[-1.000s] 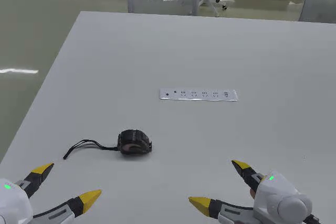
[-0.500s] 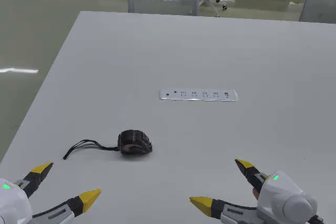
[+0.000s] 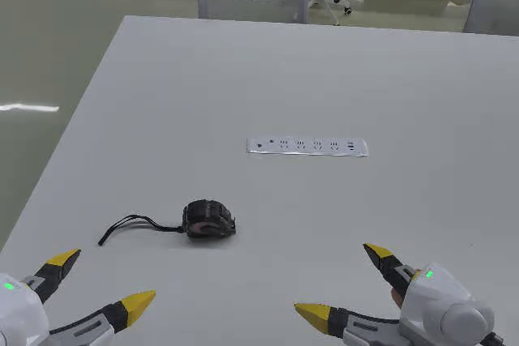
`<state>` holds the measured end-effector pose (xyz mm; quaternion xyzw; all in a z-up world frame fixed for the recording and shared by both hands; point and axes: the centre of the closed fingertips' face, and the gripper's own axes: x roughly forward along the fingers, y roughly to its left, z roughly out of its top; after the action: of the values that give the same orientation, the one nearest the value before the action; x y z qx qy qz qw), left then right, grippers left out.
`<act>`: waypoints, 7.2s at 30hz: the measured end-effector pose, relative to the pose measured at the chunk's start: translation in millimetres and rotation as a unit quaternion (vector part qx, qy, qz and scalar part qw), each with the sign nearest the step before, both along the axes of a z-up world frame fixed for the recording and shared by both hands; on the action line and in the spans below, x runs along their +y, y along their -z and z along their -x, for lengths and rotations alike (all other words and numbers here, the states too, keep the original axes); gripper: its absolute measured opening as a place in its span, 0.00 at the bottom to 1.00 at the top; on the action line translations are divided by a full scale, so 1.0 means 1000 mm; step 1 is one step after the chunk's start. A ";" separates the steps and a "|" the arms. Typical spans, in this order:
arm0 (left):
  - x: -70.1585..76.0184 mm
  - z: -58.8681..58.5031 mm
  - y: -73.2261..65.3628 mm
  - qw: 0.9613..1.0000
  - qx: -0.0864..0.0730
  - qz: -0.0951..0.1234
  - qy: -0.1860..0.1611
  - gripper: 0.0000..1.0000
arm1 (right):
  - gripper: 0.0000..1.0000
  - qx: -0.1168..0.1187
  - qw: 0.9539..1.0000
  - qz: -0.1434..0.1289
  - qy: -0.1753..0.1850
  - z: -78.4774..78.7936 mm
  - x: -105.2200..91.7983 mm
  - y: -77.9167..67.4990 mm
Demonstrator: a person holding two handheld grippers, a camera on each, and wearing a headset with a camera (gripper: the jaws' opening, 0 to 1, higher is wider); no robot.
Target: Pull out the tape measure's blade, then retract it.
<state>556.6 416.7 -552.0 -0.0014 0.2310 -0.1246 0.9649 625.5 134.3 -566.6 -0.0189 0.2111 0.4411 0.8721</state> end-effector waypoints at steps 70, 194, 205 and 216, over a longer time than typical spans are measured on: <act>0.007 0.012 -0.006 1.000 -0.006 -0.001 -0.011 0.78 | 1.00 0.004 1.000 -0.012 0.002 0.009 -0.003 -0.005; -0.011 0.010 -0.016 0.997 -0.027 0.062 0.024 0.99 | 0.97 0.013 1.000 -0.006 0.008 0.007 -0.009 -0.004; -0.008 0.010 -0.015 0.997 -0.024 0.072 0.021 0.99 | 0.97 0.014 1.000 -0.006 0.009 0.007 -0.009 -0.002; -0.005 0.009 -0.010 0.998 -0.012 0.065 0.018 0.98 | 0.98 0.014 1.000 -0.006 0.010 0.004 -0.009 -0.001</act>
<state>547.1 411.3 -541.7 -0.0578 0.2105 -0.1569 0.9632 621.7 125.5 -565.6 -0.0057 0.2212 0.4337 0.8735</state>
